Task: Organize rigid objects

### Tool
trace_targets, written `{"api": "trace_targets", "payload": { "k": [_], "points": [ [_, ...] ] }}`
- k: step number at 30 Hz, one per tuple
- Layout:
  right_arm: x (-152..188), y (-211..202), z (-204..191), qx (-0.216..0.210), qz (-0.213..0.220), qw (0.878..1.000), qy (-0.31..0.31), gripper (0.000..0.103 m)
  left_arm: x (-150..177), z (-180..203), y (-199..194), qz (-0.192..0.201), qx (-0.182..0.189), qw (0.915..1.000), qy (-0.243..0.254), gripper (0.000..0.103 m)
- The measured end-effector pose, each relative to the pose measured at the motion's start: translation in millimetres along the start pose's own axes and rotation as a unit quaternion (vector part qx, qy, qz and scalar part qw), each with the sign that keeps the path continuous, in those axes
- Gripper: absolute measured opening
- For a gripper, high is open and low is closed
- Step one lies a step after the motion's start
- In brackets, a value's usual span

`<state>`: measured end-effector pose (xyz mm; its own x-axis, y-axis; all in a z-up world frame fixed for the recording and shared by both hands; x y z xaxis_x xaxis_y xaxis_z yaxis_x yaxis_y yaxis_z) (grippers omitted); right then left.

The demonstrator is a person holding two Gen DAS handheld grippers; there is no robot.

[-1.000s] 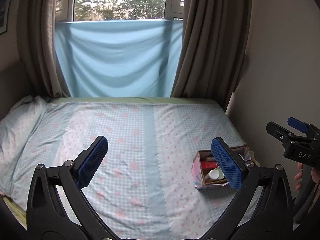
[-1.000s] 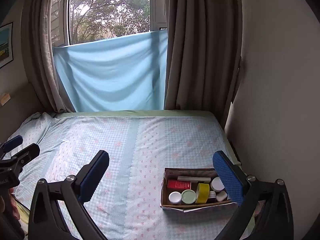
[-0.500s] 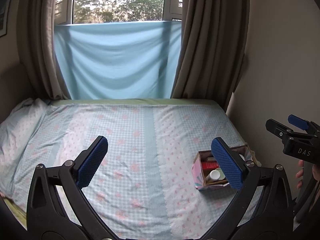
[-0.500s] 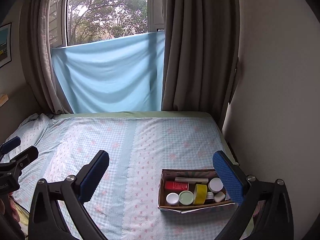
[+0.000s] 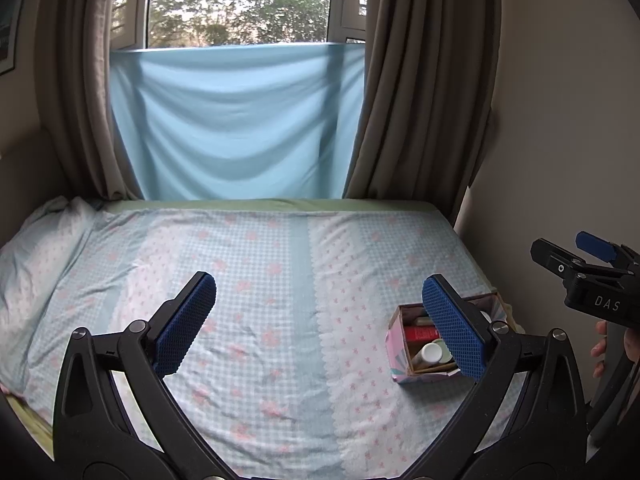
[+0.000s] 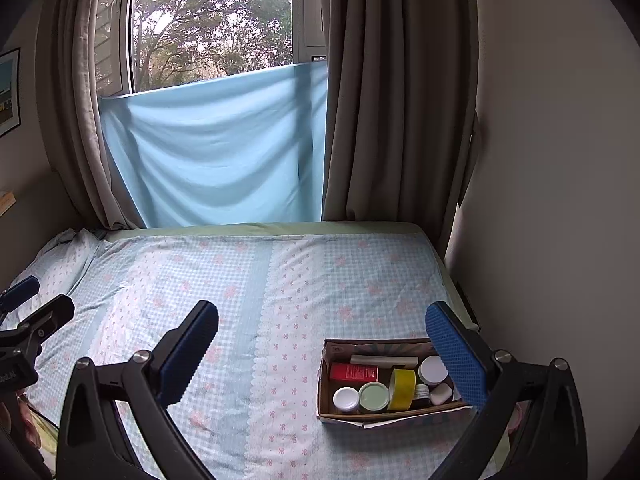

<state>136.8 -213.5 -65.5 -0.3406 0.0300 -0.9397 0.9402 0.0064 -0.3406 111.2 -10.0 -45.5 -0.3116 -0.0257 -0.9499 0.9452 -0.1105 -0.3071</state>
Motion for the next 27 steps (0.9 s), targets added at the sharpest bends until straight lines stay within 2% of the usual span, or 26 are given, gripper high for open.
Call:
{"api": "trace_targets", "payload": {
  "k": [17,23,27],
  "points": [
    [-3.0,3.7,1.4,0.002,-0.002,1.0,0.001,0.103,-1.1,1.1,7.9,0.006,-0.009,0.9999,0.002,0.103],
    [-4.7,6.1,4.4,0.004,-0.001,1.0,0.001,0.103,-7.2,2.9,3.6,0.034,-0.027,0.999,0.009,0.103],
    [-4.3,9.1,7.5,0.006,-0.003,1.0,0.004,0.103,-8.7,4.5,6.5,0.032,-0.027,0.9991,0.011,0.103]
  ]
}}
Point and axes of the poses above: each gripper's, at about its wrist camera, not at the fingertips, and y roughly the way its jaws point, z to its right, x to its underside, the point moved 8 cm from there along y, roughly the way its jaws point, and after that the axes turned 15 degrees about z, right-handed, at the moved point
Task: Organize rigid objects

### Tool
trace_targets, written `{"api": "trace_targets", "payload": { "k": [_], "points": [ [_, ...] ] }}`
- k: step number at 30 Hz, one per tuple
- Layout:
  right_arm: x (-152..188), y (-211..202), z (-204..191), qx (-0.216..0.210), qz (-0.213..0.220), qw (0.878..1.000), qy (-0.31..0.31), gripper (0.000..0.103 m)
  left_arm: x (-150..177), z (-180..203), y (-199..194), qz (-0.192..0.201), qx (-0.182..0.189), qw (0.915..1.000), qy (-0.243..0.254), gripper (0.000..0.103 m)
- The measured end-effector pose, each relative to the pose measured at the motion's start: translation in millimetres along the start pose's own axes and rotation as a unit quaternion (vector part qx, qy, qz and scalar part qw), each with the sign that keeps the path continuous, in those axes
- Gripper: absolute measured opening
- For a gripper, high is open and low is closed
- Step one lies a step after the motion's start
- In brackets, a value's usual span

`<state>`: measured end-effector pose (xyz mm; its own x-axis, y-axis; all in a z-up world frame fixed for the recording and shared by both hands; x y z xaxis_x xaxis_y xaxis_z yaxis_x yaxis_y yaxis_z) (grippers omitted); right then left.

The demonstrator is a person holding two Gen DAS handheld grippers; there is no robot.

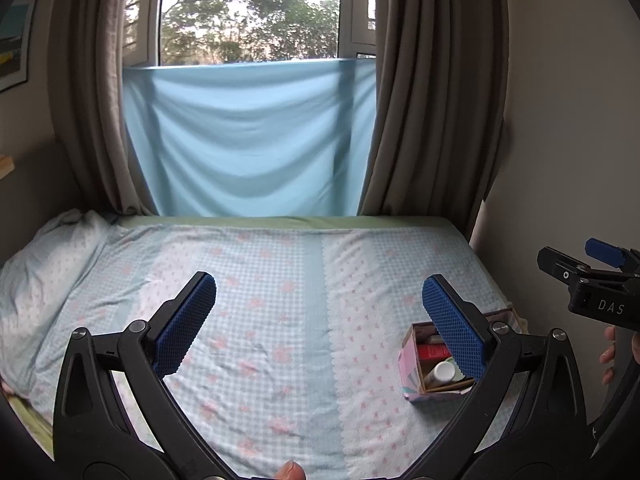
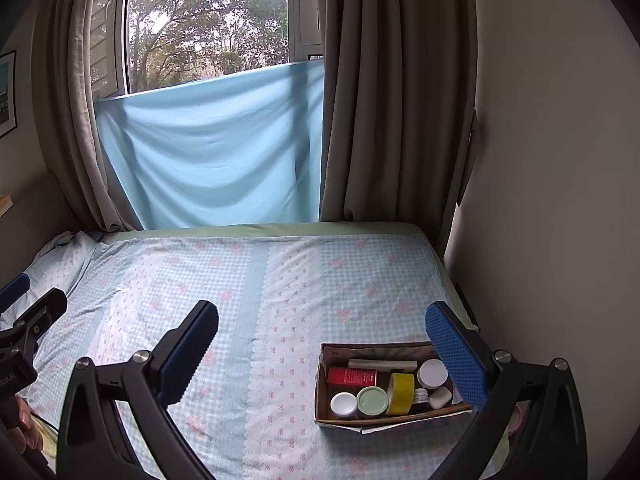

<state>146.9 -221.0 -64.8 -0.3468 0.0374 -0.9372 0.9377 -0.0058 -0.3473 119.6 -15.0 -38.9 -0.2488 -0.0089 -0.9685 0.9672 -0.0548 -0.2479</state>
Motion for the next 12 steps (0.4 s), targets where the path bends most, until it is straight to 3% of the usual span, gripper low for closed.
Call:
{"api": "trace_targets", "payload": {
  "k": [12],
  "points": [
    [1.8,15.3,-2.5,0.001,-0.012,1.0,-0.001,0.103,4.4,-1.5,13.6,-0.003,0.012,0.9998,-0.018,0.103]
  ]
}}
Point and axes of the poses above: each gripper's, at about its wrist camera, not at the fingertips, and y roughly the way its jaws point, z to its right, x to its underside, the point moved 8 cm from there along y, roughly the way its jaws point, and after that the axes turned 15 degrees about z, right-handed, at the moved point
